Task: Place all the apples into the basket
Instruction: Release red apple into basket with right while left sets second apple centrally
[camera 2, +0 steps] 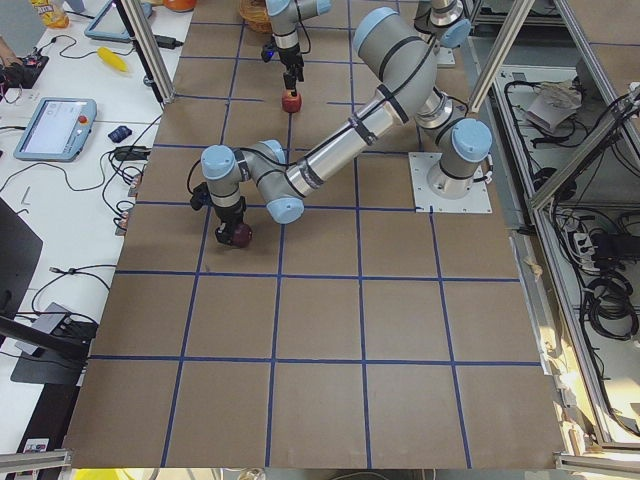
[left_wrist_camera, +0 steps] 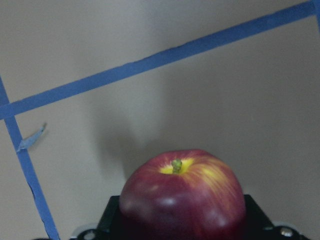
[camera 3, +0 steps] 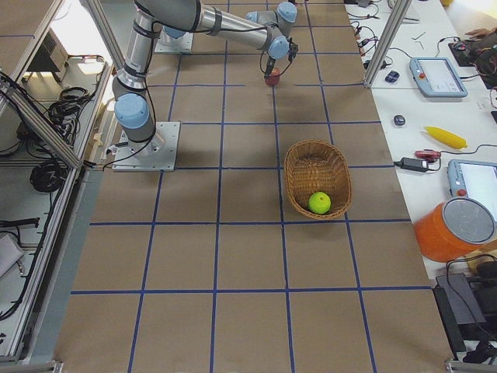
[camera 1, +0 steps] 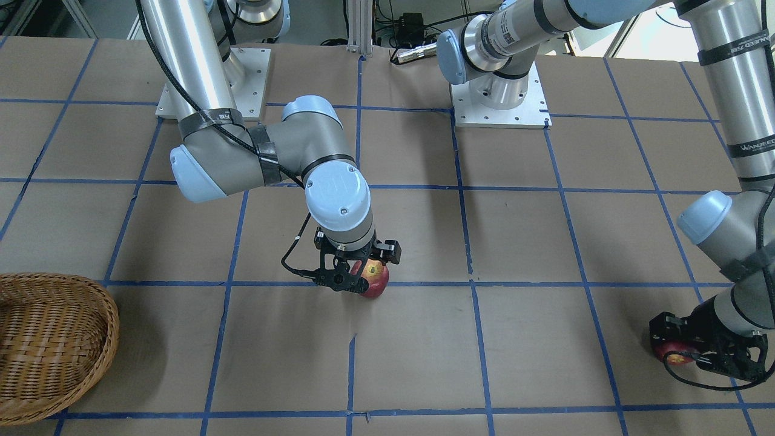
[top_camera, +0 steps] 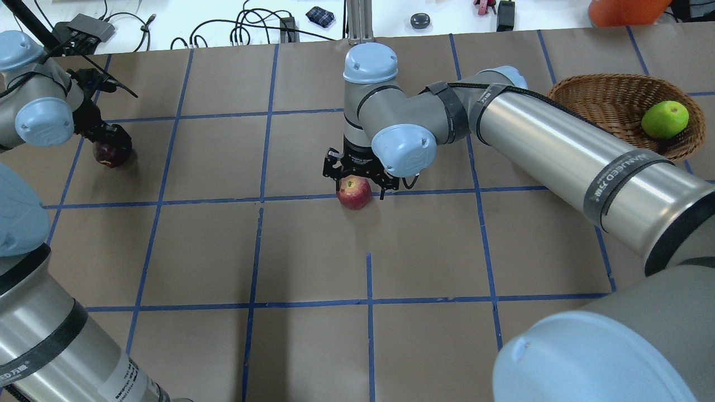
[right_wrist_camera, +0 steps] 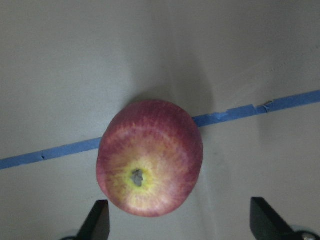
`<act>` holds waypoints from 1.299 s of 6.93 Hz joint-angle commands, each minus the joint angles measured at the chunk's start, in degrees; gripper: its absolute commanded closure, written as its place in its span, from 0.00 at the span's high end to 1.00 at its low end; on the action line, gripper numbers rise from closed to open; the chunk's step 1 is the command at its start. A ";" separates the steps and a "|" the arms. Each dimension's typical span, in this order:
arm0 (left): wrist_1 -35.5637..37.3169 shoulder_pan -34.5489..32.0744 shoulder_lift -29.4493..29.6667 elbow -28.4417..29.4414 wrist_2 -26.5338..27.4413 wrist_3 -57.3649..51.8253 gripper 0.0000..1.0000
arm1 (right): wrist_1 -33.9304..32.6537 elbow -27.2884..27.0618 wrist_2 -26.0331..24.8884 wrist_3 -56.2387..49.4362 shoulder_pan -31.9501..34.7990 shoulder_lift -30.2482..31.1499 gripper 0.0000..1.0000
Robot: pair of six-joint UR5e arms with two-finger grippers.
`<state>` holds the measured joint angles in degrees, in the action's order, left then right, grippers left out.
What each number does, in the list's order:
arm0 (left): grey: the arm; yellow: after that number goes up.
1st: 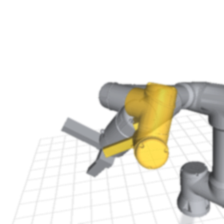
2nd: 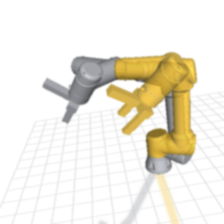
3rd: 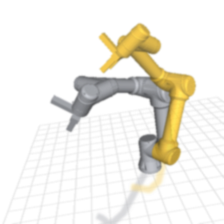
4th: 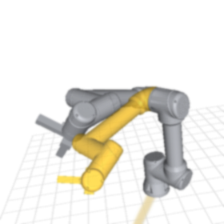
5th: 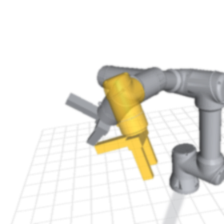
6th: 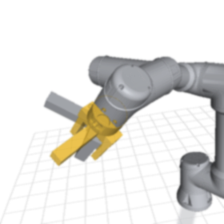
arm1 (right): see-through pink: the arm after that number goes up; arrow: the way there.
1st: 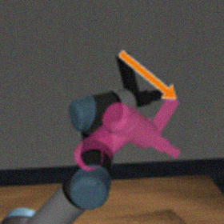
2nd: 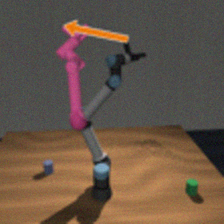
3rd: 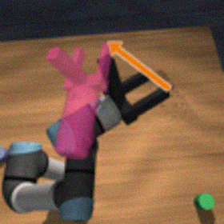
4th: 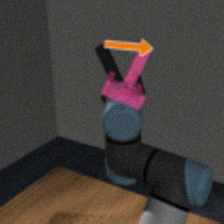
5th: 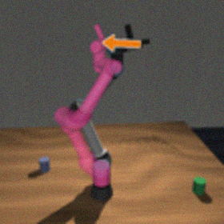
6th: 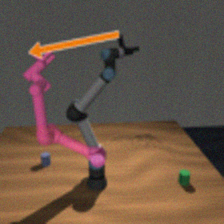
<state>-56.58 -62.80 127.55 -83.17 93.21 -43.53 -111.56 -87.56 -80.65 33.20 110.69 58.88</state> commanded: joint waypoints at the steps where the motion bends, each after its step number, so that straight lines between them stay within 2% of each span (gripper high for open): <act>1: -7.90 -1.44 -5.62 -3.90 -0.75 6.83 0.25 | -0.06 2.12 2.07 -0.07 0.14 -2.35 1.00; 3: -8.02 -6.52 -12.82 -13.11 -1.63 14.30 0.23 | -0.76 1.52 2.08 0.37 0.14 -4.38 1.00; 5: -8.11 -12.66 -17.58 -17.35 -3.56 26.58 0.23 | -1.03 1.34 1.73 3.25 0.14 -4.91 1.00; 6: -8.19 -16.35 -19.34 -18.42 -3.31 32.92 0.19 | -1.03 2.21 1.29 5.36 -0.04 -4.74 0.23; 7: -8.37 -20.39 -20.06 -18.77 -3.22 36.72 0.18 | -0.68 2.48 0.85 5.38 -0.56 -3.78 0.00; 8: -8.37 -25.74 -20.59 -19.21 -3.48 44.59 0.18 | 0.11 2.22 -2.03 5.03 -1.61 -0.72 0.00; 9: -7.41 -31.27 -19.89 -19.39 -3.83 52.59 0.18 | 4.29 2.13 -4.84 3.55 -4.49 3.31 0.00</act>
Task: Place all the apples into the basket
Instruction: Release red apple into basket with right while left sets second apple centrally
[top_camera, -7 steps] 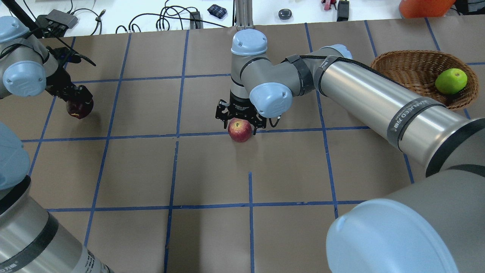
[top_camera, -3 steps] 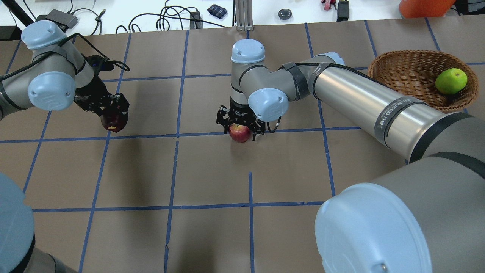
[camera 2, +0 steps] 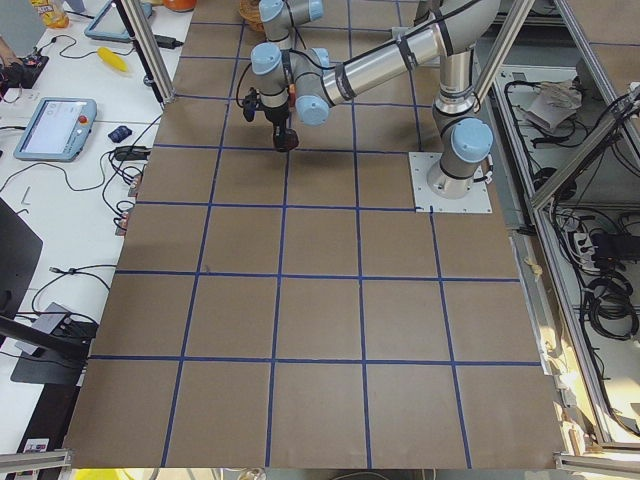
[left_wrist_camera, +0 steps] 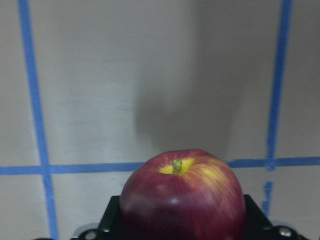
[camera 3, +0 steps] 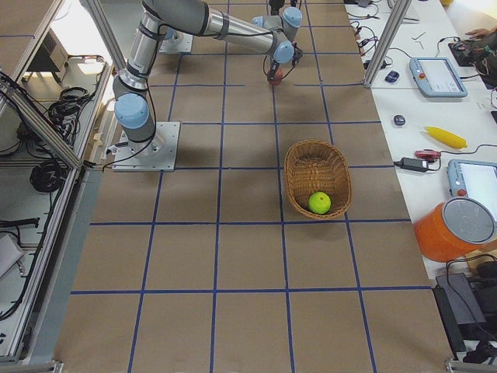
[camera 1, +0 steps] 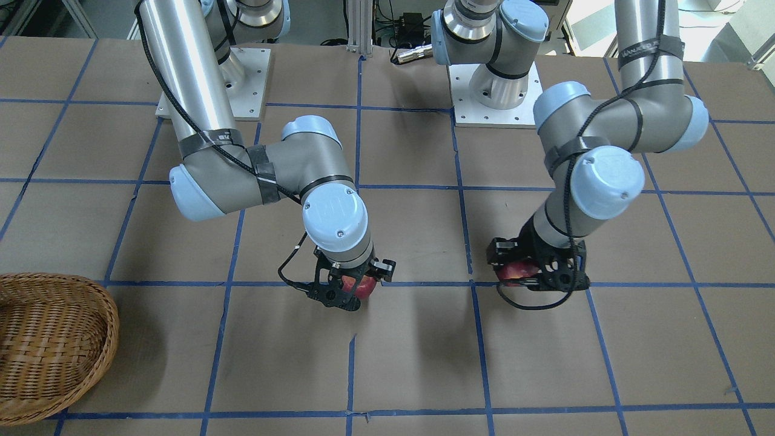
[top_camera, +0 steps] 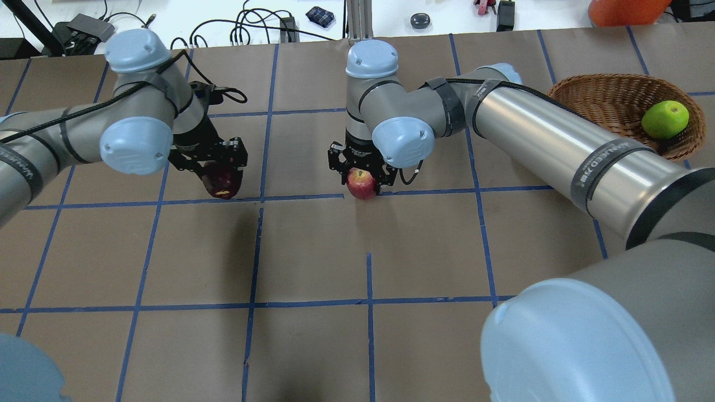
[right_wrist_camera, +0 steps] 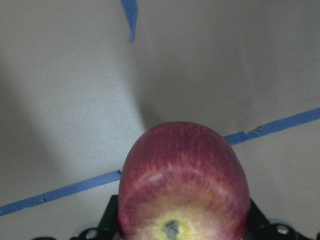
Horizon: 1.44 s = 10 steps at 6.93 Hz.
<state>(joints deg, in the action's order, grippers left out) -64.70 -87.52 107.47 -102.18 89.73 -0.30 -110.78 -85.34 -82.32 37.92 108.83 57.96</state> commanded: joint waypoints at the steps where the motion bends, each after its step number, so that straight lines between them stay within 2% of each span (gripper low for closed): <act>1: 1.85 -10.09 1.93 0.13 -3.65 18.31 0.18 | 9.03 0.17 -3.89 -6.57 -8.05 8.18 0.00; 2: 6.91 -13.69 3.52 0.48 -9.95 25.62 0.18 | 13.18 0.00 -5.29 -14.46 -14.81 12.75 0.00; 3: 10.96 -17.73 5.88 0.40 -11.31 31.96 0.18 | 14.26 0.18 -10.96 -23.15 -22.36 14.88 0.00; 4: 17.18 -21.08 8.69 0.49 -12.20 38.38 0.19 | 13.67 0.35 -12.58 -33.94 -29.83 15.16 0.00; 5: 20.98 -21.64 10.46 0.57 -12.21 39.75 0.23 | 12.79 0.27 -12.43 -43.10 -35.82 14.47 0.00; 6: 21.11 -21.81 11.26 0.57 -11.68 39.50 0.75 | 8.60 0.18 -12.51 -50.41 -39.53 12.11 0.00; 7: 20.76 -21.82 10.83 0.57 -11.42 38.89 1.00 | 0.03 0.00 -14.69 -54.66 -40.61 8.70 0.00; 8: 19.80 -21.64 9.52 0.84 -11.42 38.71 1.00 | -4.75 0.26 -16.19 -56.09 -42.02 5.27 0.00; 10: 7.99 -21.03 4.18 3.63 -10.98 35.66 1.00 | -11.70 0.79 -15.41 -57.34 -43.44 -0.02 0.00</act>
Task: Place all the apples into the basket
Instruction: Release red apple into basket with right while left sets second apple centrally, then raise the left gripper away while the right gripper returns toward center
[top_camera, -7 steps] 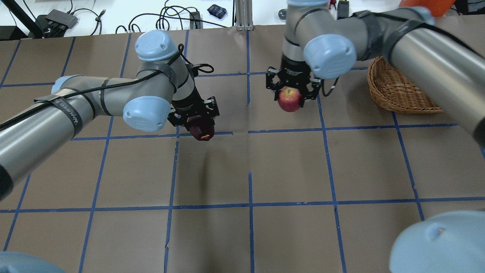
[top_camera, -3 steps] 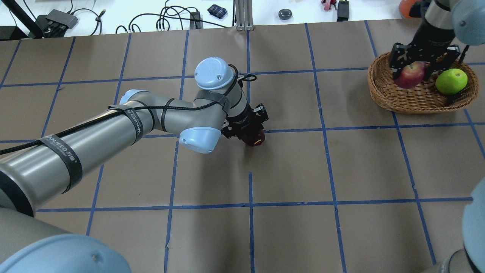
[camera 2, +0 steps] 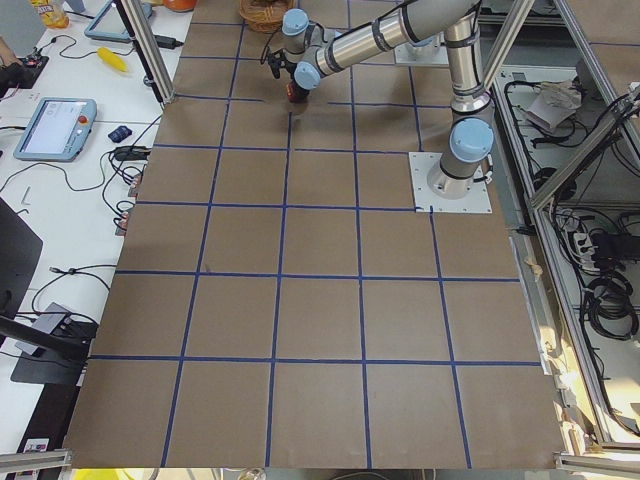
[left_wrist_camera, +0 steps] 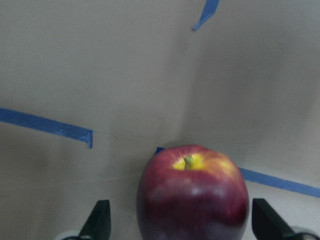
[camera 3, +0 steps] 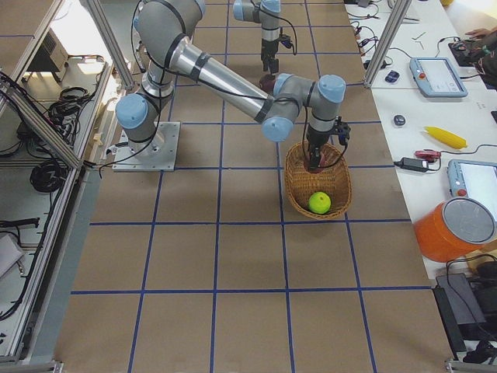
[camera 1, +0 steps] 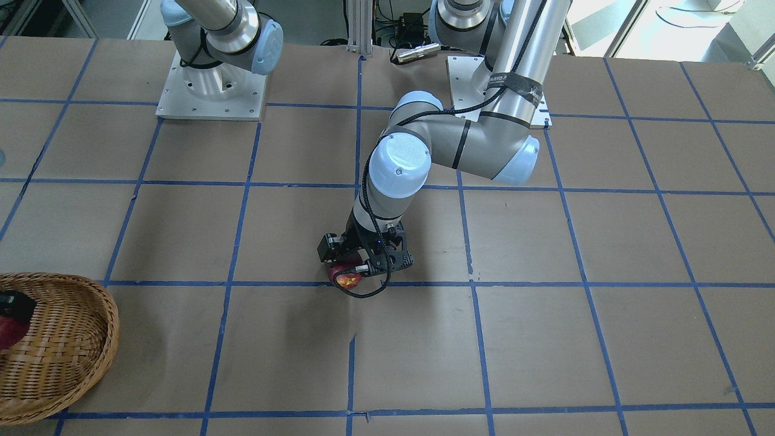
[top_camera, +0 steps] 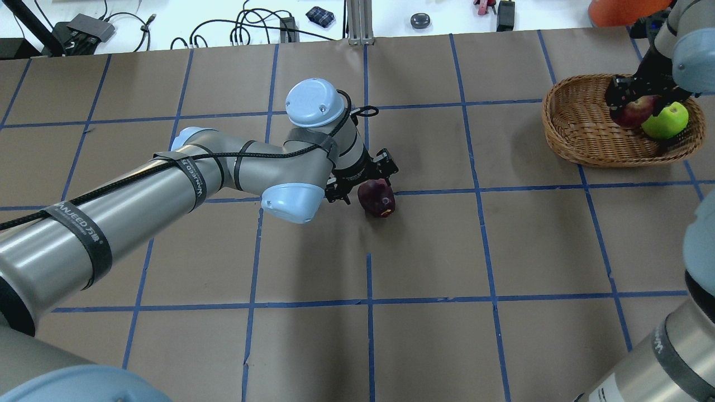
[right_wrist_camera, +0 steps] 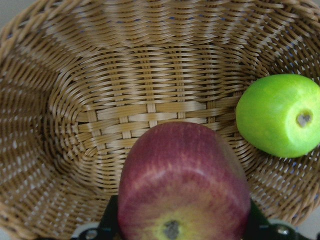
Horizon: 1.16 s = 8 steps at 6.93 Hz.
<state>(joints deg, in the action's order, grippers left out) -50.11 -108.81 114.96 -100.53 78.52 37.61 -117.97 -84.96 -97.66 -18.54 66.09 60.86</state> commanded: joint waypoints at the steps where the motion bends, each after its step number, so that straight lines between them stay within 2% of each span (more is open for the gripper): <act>1: -16.85 0.35 -6.99 6.09 0.31 -4.88 1.00 | -4.20 0.93 -0.16 -0.71 -0.70 -3.90 0.00; 2: -28.18 0.88 -9.99 11.27 0.92 -10.22 1.00 | -3.76 0.42 -0.25 -0.62 -0.70 -4.17 0.00; 3: -39.60 3.06 -12.63 16.37 5.54 -18.62 1.00 | -3.67 0.24 -0.16 -0.62 -0.70 -4.61 0.00; 4: -46.68 6.73 -15.18 18.07 7.15 -29.41 1.00 | -3.58 0.24 -0.16 -0.53 -0.70 -4.70 0.07; 5: -47.62 9.21 -17.82 17.74 8.47 -32.22 1.00 | -1.93 0.15 -0.16 -0.01 -0.70 -4.70 0.17; 6: -47.71 10.71 -19.58 17.39 11.01 -33.72 1.00 | -1.56 0.15 -0.07 0.00 -0.70 -4.79 0.77; 7: -47.37 11.86 -21.34 15.12 11.21 -36.44 1.00 | -0.69 0.50 -0.51 0.09 -0.70 -4.44 1.00; 8: -45.62 14.91 -23.18 12.58 11.21 -36.90 1.00 | 0.97 1.28 -0.69 0.09 -0.70 -4.09 1.00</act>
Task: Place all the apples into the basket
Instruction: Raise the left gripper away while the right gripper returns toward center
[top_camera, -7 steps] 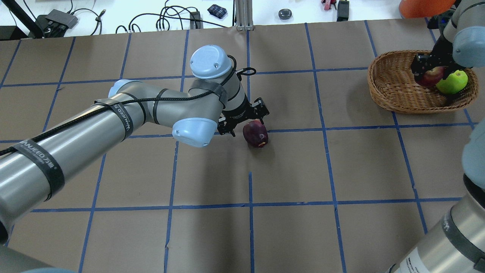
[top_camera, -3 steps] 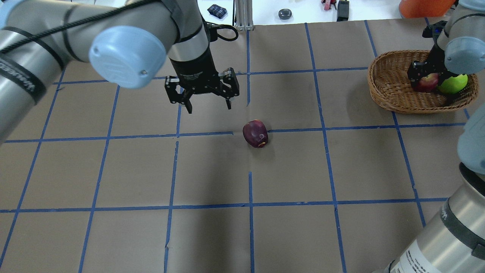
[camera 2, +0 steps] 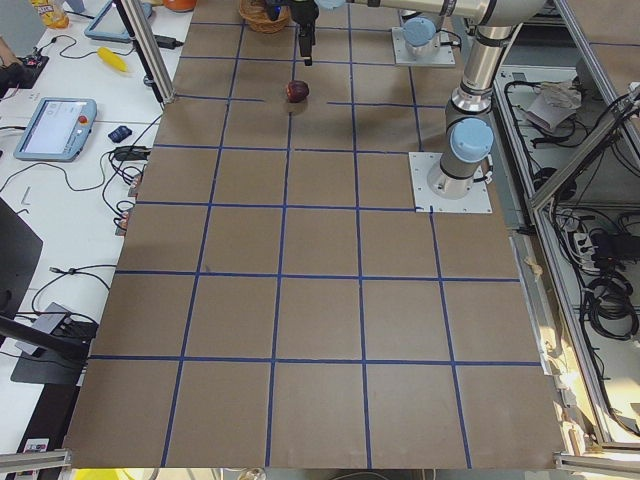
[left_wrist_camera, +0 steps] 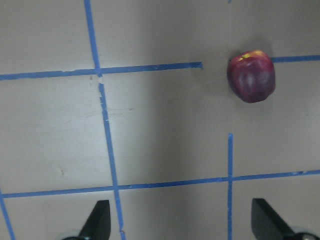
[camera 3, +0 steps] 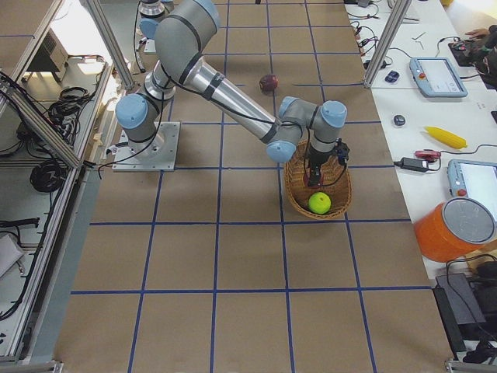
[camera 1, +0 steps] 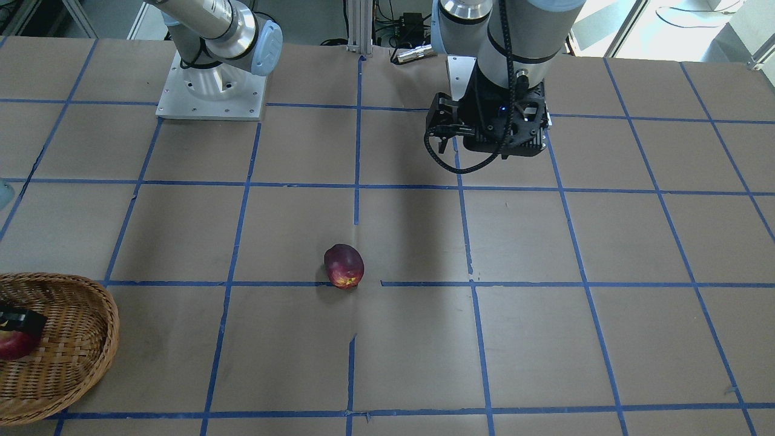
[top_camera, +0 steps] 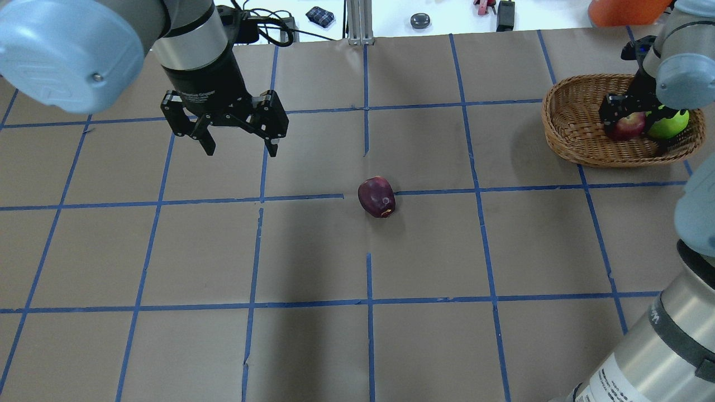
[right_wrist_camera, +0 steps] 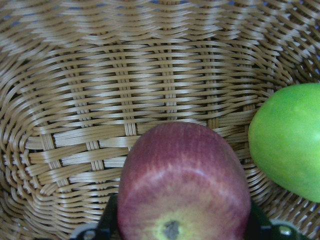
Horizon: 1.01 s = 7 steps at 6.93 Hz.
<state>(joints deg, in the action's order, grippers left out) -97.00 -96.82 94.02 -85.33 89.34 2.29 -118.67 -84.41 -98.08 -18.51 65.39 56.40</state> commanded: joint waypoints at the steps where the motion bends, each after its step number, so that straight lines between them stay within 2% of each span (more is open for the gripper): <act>1: 3.55 4.87 -3.48 -4.04 0.57 -1.59 1.00 | 3.08 1.00 -0.18 -0.56 0.17 2.64 1.00; 2: 4.62 5.58 -4.18 -5.01 0.49 -1.59 1.00 | 8.84 1.96 0.43 0.31 1.48 6.40 1.00; 3: 5.50 5.59 -4.63 -5.89 0.40 -1.50 1.00 | 15.16 2.84 2.09 4.58 6.71 9.40 1.00; 4: 6.20 5.42 -4.63 -5.73 0.40 -1.41 1.00 | 18.44 2.84 6.28 18.46 14.16 11.86 1.00; 5: 6.47 5.50 -4.63 -5.64 0.49 -1.41 1.00 | 18.30 2.76 9.63 31.04 22.24 12.06 1.00; 6: 6.47 5.77 -4.63 -5.73 0.49 -1.50 1.00 | 17.26 2.41 10.36 38.56 28.50 11.37 1.00; 7: 6.39 5.77 -4.28 -4.94 0.66 -1.33 1.00 | 13.50 2.32 10.28 40.81 33.35 9.80 1.00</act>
<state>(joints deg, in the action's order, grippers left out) -90.62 -91.15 89.48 -90.83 89.86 0.86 -102.16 -81.91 -88.50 16.28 91.84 67.46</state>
